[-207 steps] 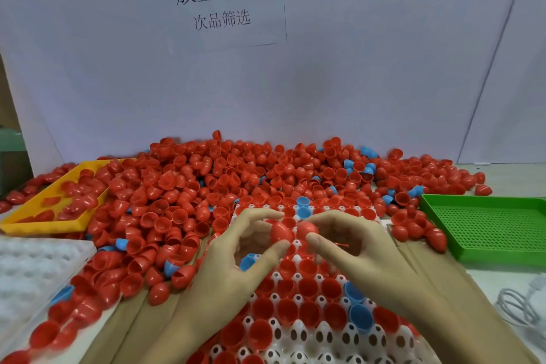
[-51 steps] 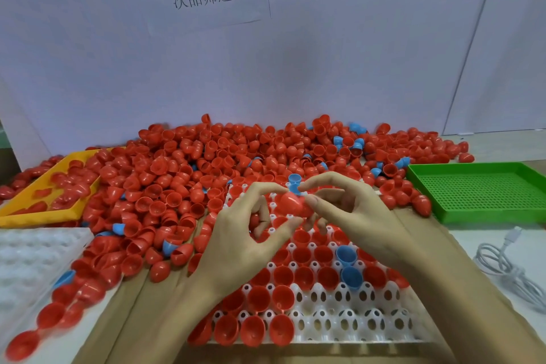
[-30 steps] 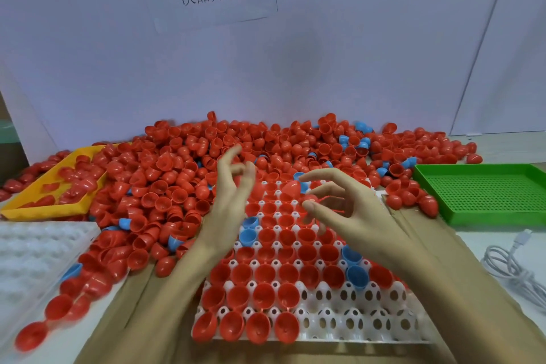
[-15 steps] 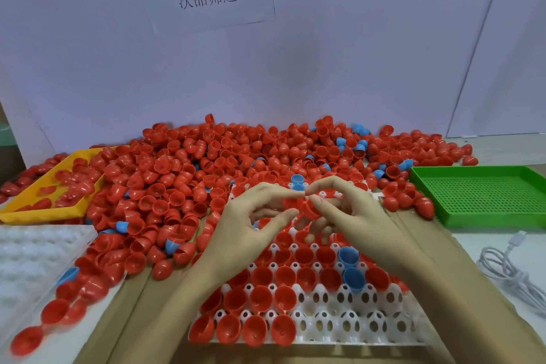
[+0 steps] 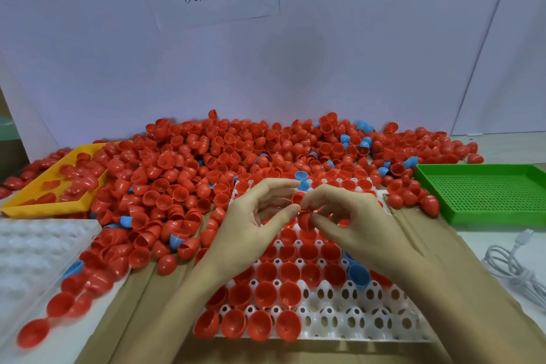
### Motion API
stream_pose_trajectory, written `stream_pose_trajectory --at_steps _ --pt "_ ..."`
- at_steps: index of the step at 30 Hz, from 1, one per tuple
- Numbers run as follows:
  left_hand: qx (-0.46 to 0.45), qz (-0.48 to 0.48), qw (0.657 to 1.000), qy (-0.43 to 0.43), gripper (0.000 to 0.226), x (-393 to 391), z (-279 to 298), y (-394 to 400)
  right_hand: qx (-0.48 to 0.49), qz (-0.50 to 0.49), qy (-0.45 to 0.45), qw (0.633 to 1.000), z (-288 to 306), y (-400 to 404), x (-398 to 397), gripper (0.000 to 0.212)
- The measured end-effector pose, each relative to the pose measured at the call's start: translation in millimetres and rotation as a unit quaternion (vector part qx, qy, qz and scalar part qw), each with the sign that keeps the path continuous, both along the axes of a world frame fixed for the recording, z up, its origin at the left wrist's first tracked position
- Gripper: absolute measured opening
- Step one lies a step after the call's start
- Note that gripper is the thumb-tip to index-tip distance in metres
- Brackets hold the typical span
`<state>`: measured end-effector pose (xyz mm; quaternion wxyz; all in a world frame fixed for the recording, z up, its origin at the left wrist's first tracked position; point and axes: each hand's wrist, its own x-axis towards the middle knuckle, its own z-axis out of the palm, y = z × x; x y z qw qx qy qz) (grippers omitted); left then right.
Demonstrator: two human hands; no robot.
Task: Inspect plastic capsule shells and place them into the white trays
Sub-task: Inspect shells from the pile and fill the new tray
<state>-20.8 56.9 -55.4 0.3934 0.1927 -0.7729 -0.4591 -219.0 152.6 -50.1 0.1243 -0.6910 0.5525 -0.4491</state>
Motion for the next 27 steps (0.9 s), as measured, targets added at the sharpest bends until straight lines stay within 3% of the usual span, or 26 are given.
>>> stream_pose_trajectory --at_steps 5,11,20,27 --pt "-0.063 0.082 0.994 -0.046 0.023 13.6 -1.9 -16.9 0.047 -0.028 -0.008 0.998 6.6 8.0 -5.4 0.017" --pt "-0.13 0.205 0.968 -0.064 0.015 37.8 -13.7 -50.0 0.105 -0.008 0.059 0.993 9.0 42.7 3.7 0.016" --pt "-0.19 0.225 0.954 -0.061 0.015 42.8 -19.1 -48.1 0.178 0.032 0.192 0.964 10.6 70.9 28.4 0.013" --pt "-0.226 0.215 0.945 -0.099 0.013 39.7 -21.1 -45.7 0.199 0.023 0.194 0.96 13.8 73.7 33.7 0.016"
